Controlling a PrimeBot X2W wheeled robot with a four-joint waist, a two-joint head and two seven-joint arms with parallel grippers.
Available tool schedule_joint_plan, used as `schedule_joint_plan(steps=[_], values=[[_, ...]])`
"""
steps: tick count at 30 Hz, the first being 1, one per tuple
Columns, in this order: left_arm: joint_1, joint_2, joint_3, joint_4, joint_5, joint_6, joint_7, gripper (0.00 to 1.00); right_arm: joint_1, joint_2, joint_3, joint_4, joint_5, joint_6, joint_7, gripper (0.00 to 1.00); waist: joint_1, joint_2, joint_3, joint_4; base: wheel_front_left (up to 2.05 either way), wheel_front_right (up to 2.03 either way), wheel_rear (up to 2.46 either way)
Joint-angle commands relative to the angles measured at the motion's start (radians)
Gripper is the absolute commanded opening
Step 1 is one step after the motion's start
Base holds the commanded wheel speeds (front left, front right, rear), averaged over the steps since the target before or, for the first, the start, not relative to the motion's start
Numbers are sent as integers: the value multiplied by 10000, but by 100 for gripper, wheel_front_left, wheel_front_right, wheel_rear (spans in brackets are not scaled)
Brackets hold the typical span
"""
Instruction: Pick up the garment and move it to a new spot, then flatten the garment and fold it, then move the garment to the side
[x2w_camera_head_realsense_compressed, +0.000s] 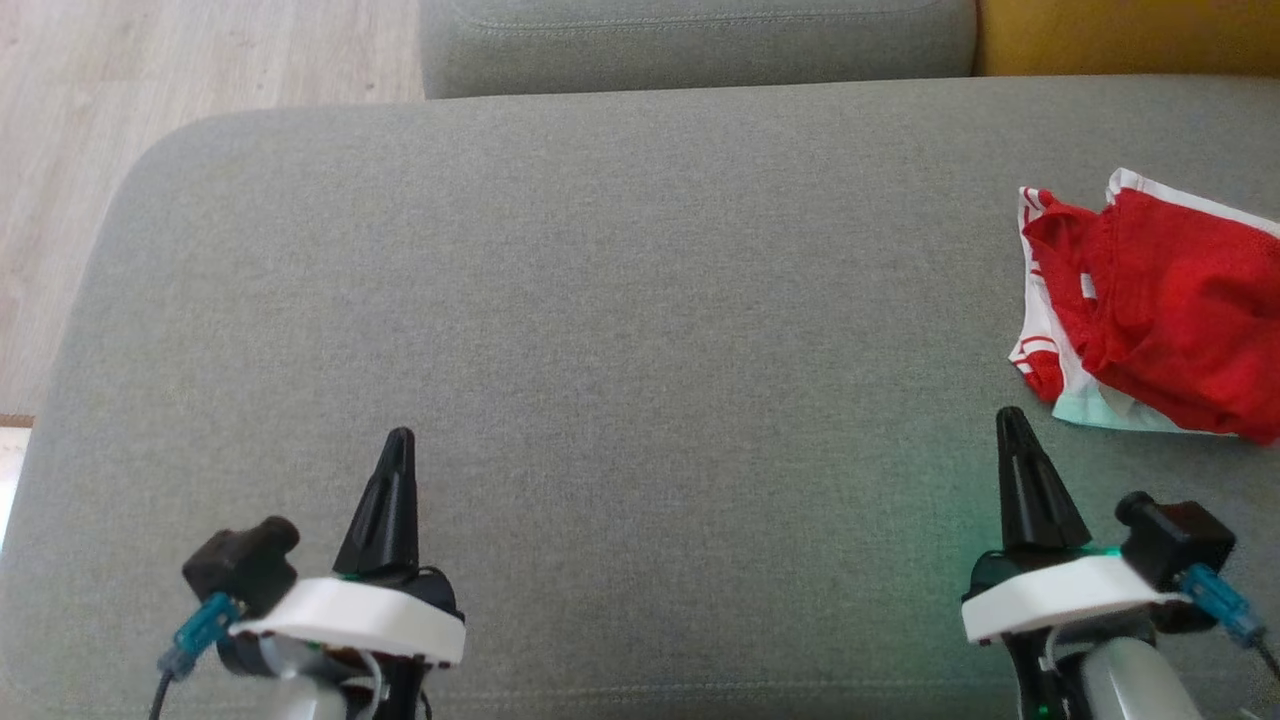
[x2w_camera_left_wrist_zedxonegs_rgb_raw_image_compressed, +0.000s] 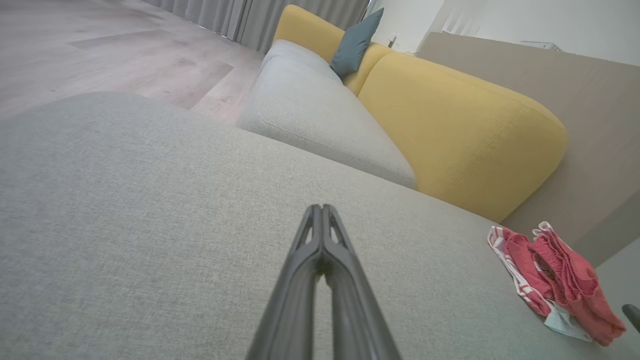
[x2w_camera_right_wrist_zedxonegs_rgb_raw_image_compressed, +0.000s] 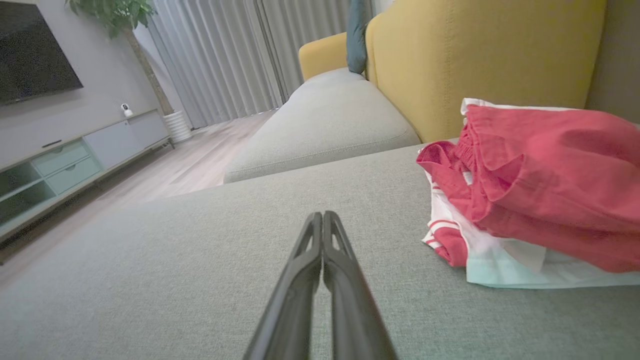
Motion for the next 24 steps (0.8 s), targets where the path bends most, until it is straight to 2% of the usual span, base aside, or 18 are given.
schedule_joint_plan(steps=[1, 24], values=[[-447, 105, 203, -275, -306, -55, 80, 0, -411, -114, -51, -333, 393, 9, 61, 0, 0, 0, -10, -2, 0, 0, 0], [-612, 230, 627, 17, -2699, -280, 607, 0, -476, -211, -219, -326, 3187, 21, 589, 0, 0, 0, -132, -31, 0, 0, 0]])
